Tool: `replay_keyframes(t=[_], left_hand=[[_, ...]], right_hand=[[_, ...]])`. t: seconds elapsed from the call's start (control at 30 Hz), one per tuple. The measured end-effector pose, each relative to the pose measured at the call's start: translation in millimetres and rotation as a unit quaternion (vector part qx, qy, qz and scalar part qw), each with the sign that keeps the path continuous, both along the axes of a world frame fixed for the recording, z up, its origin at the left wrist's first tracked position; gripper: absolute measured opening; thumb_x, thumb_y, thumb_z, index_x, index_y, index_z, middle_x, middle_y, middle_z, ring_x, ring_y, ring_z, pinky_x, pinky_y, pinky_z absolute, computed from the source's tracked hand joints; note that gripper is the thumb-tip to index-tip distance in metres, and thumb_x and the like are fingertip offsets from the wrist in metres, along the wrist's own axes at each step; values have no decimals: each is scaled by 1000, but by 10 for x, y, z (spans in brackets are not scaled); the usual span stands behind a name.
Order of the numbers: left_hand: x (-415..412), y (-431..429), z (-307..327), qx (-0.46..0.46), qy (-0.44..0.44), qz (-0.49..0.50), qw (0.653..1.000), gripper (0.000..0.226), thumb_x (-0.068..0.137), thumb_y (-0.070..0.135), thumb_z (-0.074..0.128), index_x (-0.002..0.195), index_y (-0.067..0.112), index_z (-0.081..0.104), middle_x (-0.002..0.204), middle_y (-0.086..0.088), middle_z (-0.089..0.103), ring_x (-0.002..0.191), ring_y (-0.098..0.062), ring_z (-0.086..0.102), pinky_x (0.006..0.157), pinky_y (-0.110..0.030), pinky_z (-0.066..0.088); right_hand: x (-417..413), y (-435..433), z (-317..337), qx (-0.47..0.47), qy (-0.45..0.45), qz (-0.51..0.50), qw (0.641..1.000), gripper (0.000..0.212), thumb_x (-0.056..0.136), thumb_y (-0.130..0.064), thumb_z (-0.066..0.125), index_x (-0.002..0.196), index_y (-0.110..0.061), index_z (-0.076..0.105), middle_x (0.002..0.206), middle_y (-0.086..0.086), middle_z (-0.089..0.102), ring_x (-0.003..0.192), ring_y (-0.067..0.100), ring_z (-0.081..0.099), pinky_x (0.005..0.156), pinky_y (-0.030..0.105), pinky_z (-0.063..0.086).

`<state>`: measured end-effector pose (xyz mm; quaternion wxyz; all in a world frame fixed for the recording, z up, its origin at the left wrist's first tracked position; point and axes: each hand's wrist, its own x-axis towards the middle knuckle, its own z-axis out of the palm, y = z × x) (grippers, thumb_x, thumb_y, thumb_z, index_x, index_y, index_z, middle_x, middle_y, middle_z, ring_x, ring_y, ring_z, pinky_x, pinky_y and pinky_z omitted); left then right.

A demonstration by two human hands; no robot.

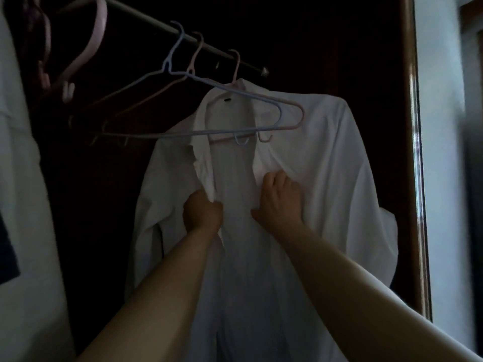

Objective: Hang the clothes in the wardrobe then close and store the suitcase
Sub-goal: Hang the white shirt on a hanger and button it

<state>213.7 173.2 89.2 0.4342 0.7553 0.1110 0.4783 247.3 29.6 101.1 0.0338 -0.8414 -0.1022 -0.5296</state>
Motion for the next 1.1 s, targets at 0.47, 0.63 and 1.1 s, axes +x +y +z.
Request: replay_keyframes(t=[0.47,0.63,1.1], left_hand=[[113,-196,-195,26,-183,-62,981,6,92,10,57,93,7,61,78,5,59,72,-13,54,62,-14,35],[217,-220,-165,-69,-121,-113,984,13,86,8,59,91,10,71,94,-9,72,87,-25,67,83,-35,56],[127,-227,53,-74,-66,-249,963,11,80,1,70,86,10,73,77,-3,70,75,-19,67,81,-32,56]], right_hand=[[168,-140,32,168,67,196,964,19,93,-24,49,85,-14,63,95,9,69,90,30,63,68,30,41],[224,-61,37,264,165,285,907,40,87,-30,62,53,-14,49,65,7,60,68,21,59,62,27,40],[111,-15,87,328,254,419,808,32,86,-16,68,56,-14,59,53,-2,55,46,4,46,48,16,37]])
